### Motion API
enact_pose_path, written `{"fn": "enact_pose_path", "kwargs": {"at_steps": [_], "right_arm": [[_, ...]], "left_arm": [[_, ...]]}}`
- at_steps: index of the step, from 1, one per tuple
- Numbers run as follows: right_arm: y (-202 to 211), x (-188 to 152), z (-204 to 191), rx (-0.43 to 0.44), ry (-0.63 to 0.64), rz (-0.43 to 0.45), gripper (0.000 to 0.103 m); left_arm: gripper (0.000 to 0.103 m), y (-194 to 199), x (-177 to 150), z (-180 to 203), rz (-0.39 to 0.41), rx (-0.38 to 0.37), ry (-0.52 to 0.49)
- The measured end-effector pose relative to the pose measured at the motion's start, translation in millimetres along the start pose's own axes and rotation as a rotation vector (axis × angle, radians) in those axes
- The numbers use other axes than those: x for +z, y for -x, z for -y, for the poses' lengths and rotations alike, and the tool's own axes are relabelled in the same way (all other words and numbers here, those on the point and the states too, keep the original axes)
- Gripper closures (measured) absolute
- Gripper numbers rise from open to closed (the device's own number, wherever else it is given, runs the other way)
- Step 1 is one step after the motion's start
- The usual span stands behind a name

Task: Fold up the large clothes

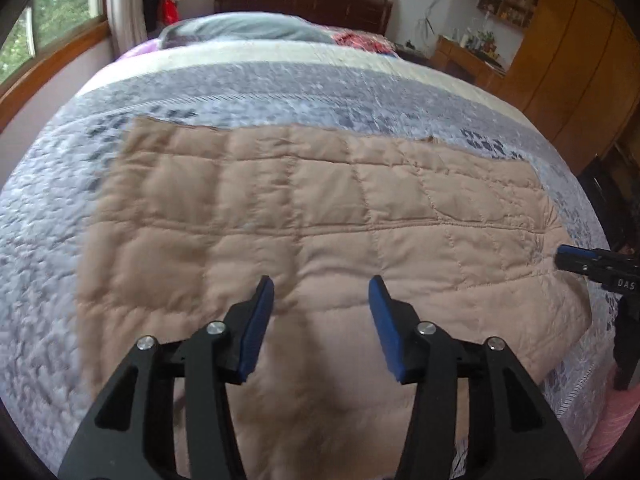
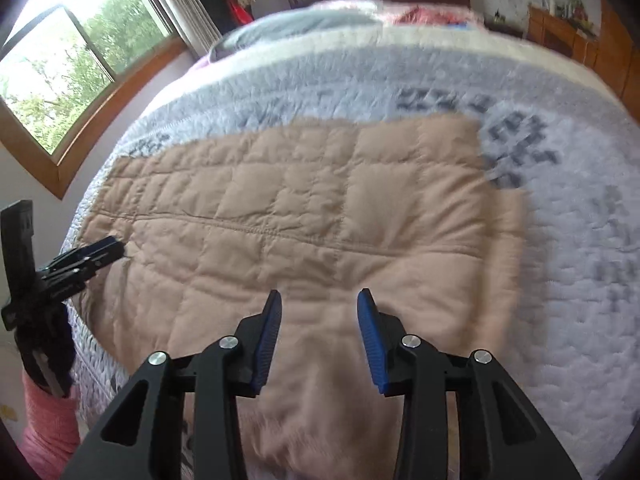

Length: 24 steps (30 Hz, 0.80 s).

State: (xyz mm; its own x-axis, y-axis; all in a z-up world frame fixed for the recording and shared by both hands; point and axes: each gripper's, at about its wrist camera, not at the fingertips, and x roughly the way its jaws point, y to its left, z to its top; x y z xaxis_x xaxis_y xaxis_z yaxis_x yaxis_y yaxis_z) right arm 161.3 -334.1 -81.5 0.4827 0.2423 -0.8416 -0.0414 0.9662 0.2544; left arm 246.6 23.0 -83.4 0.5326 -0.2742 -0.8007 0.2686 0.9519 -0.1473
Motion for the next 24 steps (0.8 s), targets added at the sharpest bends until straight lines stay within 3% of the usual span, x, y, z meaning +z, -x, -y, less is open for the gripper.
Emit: {"fn": "enact_pose_path", "kwargs": {"at_steps": [6, 10, 14, 17, 24], "right_arm": [[43, -23, 37, -0.106, -0.021, 0.014, 0.057], [50, -41, 43, -0.098, 0.004, 0.003, 0.071], [50, -54, 33, -0.012, 0.035, -0.025, 0.075], [41, -55, 29, -0.04, 0.033, -0.054, 0.075], [17, -60, 39, -0.047, 0.006, -0.116, 0.075]], "left_arm": [[0.044, 66, -48, -32, 0.073, 0.046, 0.14], [0.041, 84, -87, -52, 0.068, 0.074, 0.277], [0.041, 75, -108, -63, 0.016, 0.004, 0.399], [0.041, 64, -116, -71, 0.005, -0.06, 0.479], [0.04, 37, -113, -86, 0.021, -0.121, 0.61]]}}
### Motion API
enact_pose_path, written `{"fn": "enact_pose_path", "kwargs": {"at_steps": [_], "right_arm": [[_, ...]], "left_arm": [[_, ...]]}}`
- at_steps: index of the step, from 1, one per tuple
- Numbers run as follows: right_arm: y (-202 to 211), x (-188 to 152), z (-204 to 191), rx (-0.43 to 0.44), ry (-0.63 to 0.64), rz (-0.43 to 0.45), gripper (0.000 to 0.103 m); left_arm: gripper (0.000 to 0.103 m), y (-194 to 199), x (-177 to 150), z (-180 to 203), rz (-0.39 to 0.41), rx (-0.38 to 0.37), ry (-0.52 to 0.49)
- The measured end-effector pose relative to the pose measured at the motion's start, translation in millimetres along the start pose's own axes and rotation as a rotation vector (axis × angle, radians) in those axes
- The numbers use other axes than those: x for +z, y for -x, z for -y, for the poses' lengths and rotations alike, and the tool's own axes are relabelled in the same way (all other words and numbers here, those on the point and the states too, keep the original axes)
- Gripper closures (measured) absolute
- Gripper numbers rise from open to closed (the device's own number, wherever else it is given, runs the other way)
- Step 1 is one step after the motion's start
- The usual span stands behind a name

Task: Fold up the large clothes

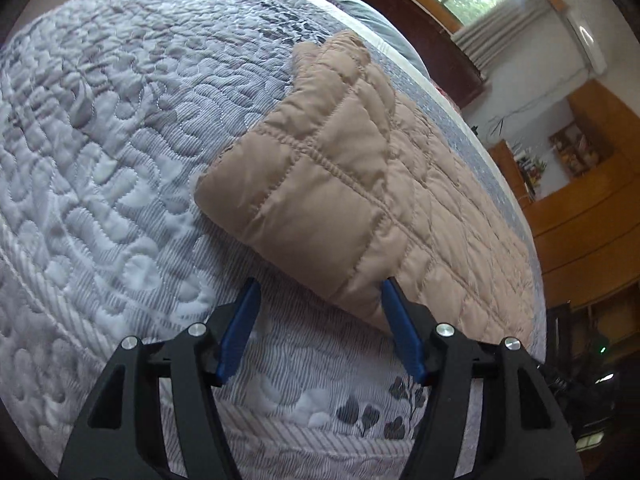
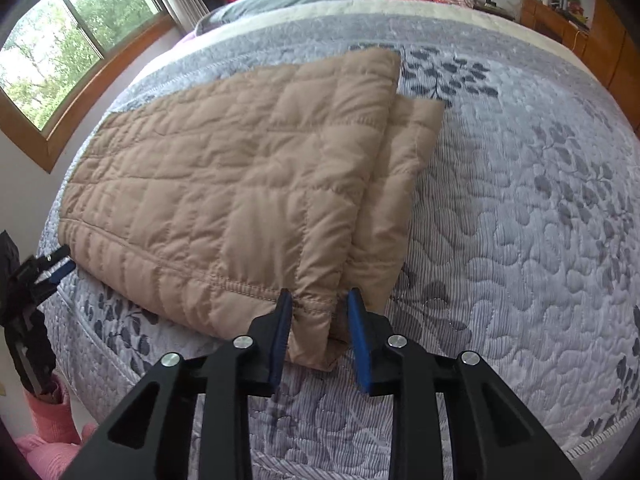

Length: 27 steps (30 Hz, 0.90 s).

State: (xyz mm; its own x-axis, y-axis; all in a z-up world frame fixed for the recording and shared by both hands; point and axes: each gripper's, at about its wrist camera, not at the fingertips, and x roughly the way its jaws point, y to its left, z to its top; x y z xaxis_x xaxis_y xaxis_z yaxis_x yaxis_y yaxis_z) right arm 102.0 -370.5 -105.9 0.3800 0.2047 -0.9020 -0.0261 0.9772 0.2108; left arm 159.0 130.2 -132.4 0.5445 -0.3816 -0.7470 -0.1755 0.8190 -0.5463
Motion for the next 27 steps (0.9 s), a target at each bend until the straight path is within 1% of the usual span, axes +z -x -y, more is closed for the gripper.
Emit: {"fn": "enact_pose_path", "kwargs": {"at_steps": [3, 9, 11, 13, 15, 16, 17, 20, 25, 27], "right_arm": [[-10, 0, 4, 0.01, -0.008, -0.02, 0.075], [-15, 1, 1, 0.008, 0.003, -0.024, 0.075], [-15, 1, 0, 0.007, 0.006, -0.025, 0.075], [-16, 1, 0, 0.007, 0.008, -0.029, 0.075], [-17, 2, -1, 0.008, 0.008, -0.032, 0.075], [-17, 2, -1, 0.009, 0.007, -0.033, 0.075], [-17, 3, -1, 0.011, 0.007, -0.034, 0.075], [-18, 4, 2, 0.014, 0.005, -0.037, 0.075], [-20, 4, 3, 0.015, 0.002, -0.036, 0.074], [-21, 4, 4, 0.011, 0.001, -0.033, 0.074]], "left_arm": [[0.04, -7, 8, -5, 0.015, -0.027, 0.039], [0.041, -17, 25, -12, 0.03, -0.052, 0.087], [0.051, -19, 29, -15, 0.033, -0.057, 0.103], [0.055, -20, 32, -19, 0.032, -0.069, 0.121], [0.063, -18, 34, -25, 0.033, -0.104, 0.153], [0.07, -18, 35, -26, 0.033, -0.119, 0.16], [0.075, -18, 36, -28, 0.035, -0.13, 0.163], [0.08, -21, 34, -28, 0.032, -0.121, 0.153], [0.082, -33, 30, -32, 0.027, -0.107, 0.132], [0.082, -33, 30, -33, 0.028, -0.116, 0.135]]}}
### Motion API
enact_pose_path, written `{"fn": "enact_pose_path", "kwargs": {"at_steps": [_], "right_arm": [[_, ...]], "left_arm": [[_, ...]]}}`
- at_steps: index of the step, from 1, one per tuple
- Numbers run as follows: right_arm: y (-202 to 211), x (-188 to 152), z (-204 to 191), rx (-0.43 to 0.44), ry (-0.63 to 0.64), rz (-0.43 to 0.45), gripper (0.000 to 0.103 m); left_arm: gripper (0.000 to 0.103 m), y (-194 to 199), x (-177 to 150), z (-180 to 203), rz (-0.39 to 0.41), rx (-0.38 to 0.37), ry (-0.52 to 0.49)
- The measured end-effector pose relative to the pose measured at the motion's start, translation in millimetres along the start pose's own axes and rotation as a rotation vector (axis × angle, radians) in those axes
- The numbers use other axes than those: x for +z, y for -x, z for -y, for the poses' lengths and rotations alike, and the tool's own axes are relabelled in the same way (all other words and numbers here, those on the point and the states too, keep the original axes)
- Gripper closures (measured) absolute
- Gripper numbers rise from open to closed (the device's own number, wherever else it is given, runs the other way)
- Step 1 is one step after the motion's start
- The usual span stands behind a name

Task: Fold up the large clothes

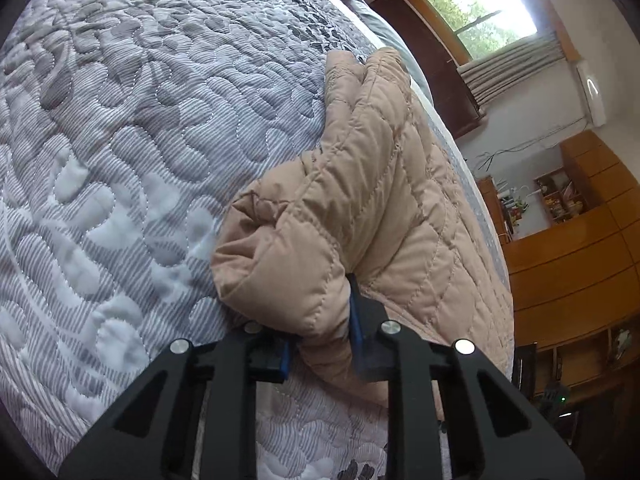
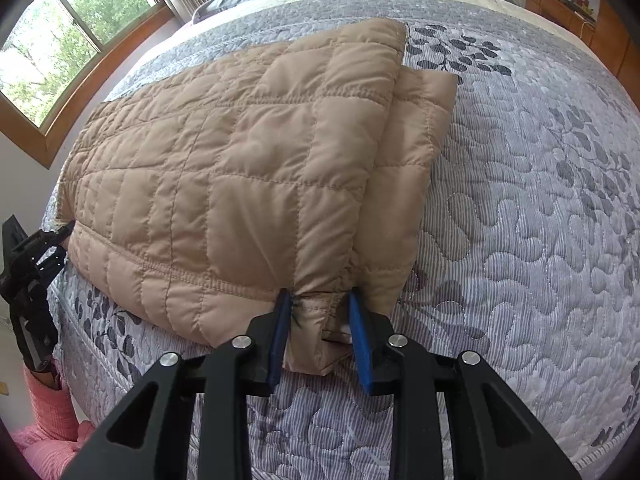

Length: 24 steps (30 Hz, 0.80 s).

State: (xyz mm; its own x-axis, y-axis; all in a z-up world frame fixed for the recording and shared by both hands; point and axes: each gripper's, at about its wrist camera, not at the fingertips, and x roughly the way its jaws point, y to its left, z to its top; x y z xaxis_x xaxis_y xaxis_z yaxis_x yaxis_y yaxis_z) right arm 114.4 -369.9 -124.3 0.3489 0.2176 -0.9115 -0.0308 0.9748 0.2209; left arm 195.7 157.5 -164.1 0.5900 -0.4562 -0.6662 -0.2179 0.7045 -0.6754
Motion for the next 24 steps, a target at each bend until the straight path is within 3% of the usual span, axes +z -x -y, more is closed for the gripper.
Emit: {"fn": "enact_pose_path", "kwargs": {"at_steps": [5, 10, 15, 24], "right_arm": [[-1, 2, -1, 0.005, -0.017, -0.005, 0.074], [2, 2, 4, 0.027, -0.04, -0.014, 0.074], [4, 4, 8, 0.037, -0.055, -0.023, 0.074], [3, 7, 8, 0.039, -0.053, -0.03, 0.074]], "left_arm": [[0.092, 14, 2, 6, 0.02, -0.037, -0.022], [0.094, 56, -9, 64, 0.163, -0.032, -0.254], [0.094, 70, -30, 130, 0.216, -0.013, -0.492], [0.094, 39, -92, 216, 0.139, -0.03, -0.797]]}}
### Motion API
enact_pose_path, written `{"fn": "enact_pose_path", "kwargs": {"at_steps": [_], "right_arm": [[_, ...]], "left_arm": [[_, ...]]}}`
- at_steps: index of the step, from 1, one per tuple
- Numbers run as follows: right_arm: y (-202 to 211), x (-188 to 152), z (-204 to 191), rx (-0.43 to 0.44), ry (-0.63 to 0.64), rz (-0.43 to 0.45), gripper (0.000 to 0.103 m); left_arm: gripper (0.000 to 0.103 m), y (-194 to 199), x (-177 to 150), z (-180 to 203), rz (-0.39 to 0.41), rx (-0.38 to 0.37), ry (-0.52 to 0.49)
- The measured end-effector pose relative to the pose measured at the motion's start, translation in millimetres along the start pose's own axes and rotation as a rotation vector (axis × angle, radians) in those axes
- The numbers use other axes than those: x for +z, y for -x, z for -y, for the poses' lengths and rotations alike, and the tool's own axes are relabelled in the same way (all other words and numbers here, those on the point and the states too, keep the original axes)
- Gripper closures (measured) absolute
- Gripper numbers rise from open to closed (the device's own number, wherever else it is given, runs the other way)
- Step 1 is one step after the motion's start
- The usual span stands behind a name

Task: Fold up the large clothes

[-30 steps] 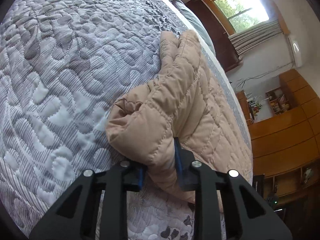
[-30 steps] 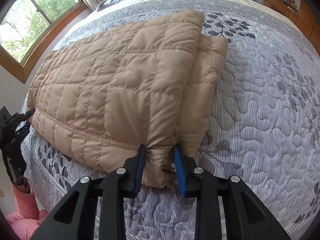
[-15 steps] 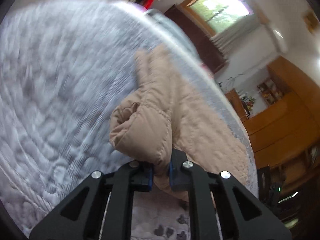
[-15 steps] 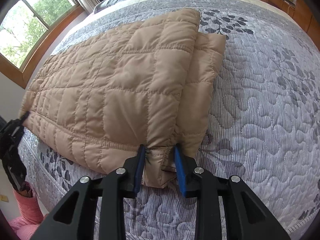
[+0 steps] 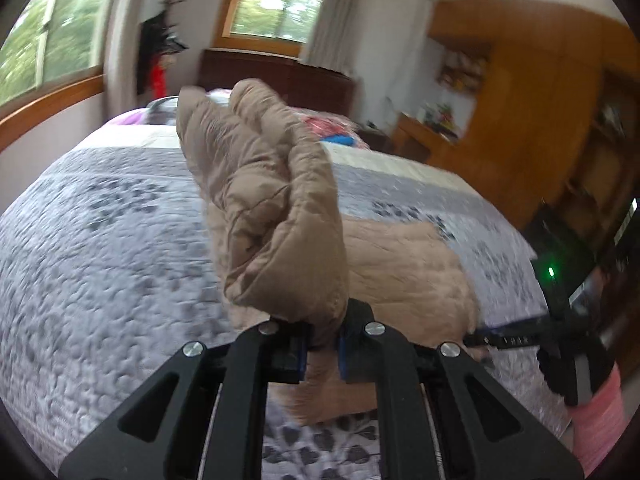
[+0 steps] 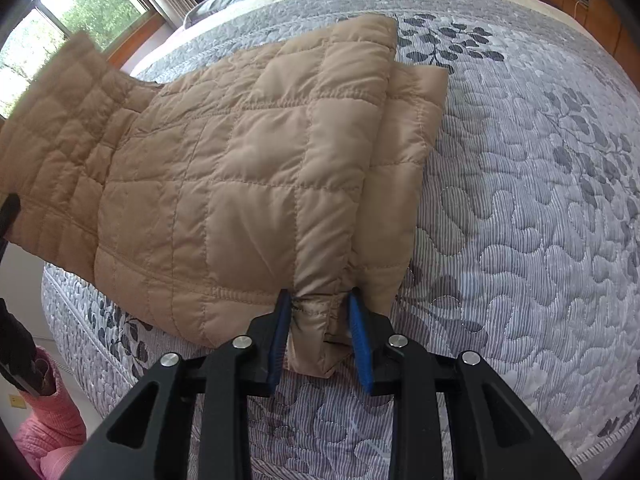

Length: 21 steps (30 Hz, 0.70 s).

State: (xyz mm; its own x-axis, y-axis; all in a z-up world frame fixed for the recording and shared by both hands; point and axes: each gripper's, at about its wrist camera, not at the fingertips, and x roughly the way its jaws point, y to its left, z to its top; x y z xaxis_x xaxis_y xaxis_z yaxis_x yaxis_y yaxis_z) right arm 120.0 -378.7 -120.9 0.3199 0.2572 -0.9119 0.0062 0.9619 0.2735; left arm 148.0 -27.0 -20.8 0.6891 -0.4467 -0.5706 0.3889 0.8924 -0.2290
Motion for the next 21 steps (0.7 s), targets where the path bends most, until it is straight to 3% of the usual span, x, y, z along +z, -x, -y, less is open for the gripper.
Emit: {"fn": "enact_pose_path", "kwargs": {"at_steps": [5, 12, 21], "right_arm": [[0, 0, 1, 0.005, -0.001, 0.002, 0.074], [-1, -1, -2, -0.004, 0.005, 0.0, 0.074], [-3, -1, -3, -0.015, 0.011, 0.005, 0.073]], "left_arm": [[0.094, -37, -12, 29, -0.092, -0.034, -0.09], [0.093, -97, -34, 24, -0.273, -0.096, -0.084], [0.093, -117, -54, 32, -0.298, -0.088, -0.145]]}}
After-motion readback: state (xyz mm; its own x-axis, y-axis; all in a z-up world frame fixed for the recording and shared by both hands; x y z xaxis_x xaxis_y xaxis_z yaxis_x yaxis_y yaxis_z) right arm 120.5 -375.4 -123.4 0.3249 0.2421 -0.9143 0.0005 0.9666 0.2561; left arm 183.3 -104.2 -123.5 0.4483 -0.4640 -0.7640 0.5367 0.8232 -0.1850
